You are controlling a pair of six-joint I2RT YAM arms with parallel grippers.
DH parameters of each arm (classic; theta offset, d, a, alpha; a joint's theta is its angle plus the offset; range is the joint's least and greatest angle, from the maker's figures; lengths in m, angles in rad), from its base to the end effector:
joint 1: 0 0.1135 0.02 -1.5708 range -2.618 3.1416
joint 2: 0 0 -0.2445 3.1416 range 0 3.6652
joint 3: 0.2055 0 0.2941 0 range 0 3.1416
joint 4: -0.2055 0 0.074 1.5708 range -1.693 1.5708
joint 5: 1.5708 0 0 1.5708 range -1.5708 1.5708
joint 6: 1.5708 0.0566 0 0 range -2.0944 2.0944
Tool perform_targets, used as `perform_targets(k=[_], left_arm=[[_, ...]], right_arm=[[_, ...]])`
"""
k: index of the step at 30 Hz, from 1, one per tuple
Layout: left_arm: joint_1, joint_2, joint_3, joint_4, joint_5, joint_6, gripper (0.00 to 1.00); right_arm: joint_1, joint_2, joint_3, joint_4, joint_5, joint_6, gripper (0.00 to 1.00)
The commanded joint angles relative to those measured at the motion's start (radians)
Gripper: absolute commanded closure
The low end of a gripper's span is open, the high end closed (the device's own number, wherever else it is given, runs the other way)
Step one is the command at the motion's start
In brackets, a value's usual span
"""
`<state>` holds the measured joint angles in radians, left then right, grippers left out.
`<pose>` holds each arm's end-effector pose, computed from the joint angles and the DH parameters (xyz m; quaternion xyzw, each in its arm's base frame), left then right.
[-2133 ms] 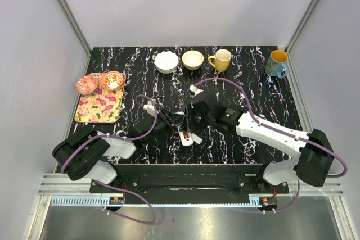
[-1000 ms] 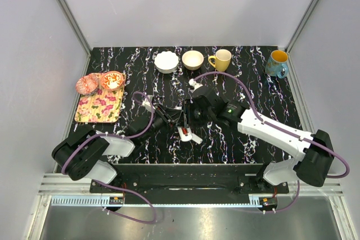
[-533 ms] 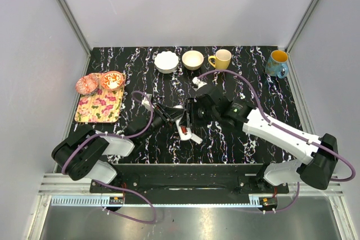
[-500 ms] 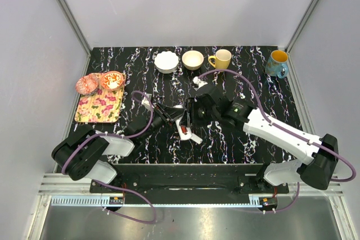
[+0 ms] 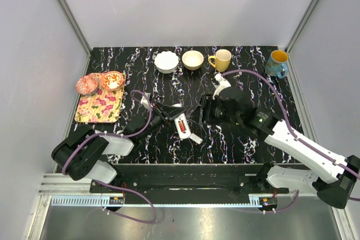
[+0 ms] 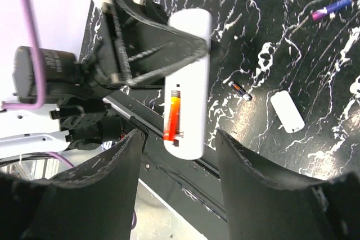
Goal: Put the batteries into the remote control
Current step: Load the battery into the remote control.
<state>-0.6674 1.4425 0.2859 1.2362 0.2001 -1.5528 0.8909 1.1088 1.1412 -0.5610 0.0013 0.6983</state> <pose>0.2197 -0.1875 0.1269 -0.2229 0.6414 -0.6849 0.2643 0.1947 0.2407 0.3358 -0.0831 0.8633 0.3549 0.3492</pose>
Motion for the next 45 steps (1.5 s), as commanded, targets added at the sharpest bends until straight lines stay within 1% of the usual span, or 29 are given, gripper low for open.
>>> perform_targets(k=[1, 2, 3, 5, 7, 8, 11, 17, 20, 25, 32, 41, 45], left_arm=[[0.011, -0.034, 0.041, 0.428, 0.054, -0.039, 1.00], [0.012, -0.037, 0.044, 0.428, 0.059, -0.043, 1.00], [0.012, -0.042, 0.048, 0.428, 0.067, -0.050, 1.00], [0.012, -0.047, 0.062, 0.428, 0.090, -0.061, 1.00], [0.015, -0.048, 0.074, 0.428, 0.107, -0.078, 1.00], [0.017, -0.045, 0.078, 0.428, 0.110, -0.085, 1.00], [0.019, -0.031, 0.088, 0.428, 0.128, -0.116, 1.00], [0.017, -0.002, 0.101, 0.421, 0.156, -0.148, 1.00], [0.019, -0.005, 0.110, 0.407, 0.168, -0.153, 1.00], [0.019, -0.036, 0.118, 0.341, 0.177, -0.132, 1.00], [0.019, -0.057, 0.124, 0.269, 0.186, -0.099, 1.00], [0.017, -0.056, 0.119, 0.238, 0.191, -0.089, 1.00], [0.017, -0.051, 0.122, 0.235, 0.197, -0.089, 1.00]], right_arm=[[-0.065, -0.043, -0.161, 0.192, -0.139, 0.073, 0.39], [-0.078, -0.061, -0.220, 0.281, -0.177, 0.082, 0.38], [-0.089, -0.070, -0.247, 0.326, -0.255, 0.090, 0.37], [-0.107, -0.090, -0.306, 0.433, -0.320, 0.069, 0.33], [-0.110, -0.110, -0.340, 0.466, -0.348, 0.037, 0.30], [-0.110, -0.134, -0.351, 0.502, -0.354, 0.026, 0.26], [-0.110, -0.182, -0.386, 0.547, -0.369, -0.028, 0.23], [-0.110, -0.214, -0.414, 0.550, -0.402, -0.105, 0.22], [-0.112, -0.196, -0.414, 0.533, -0.429, -0.155, 0.23], [-0.112, -0.165, -0.399, 0.478, -0.417, -0.227, 0.23], [-0.110, -0.148, -0.390, 0.483, -0.409, -0.246, 0.18], [-0.110, -0.126, -0.380, 0.520, -0.435, -0.233, 0.14], [-0.110, -0.113, -0.377, 0.532, -0.445, -0.233, 0.11]])
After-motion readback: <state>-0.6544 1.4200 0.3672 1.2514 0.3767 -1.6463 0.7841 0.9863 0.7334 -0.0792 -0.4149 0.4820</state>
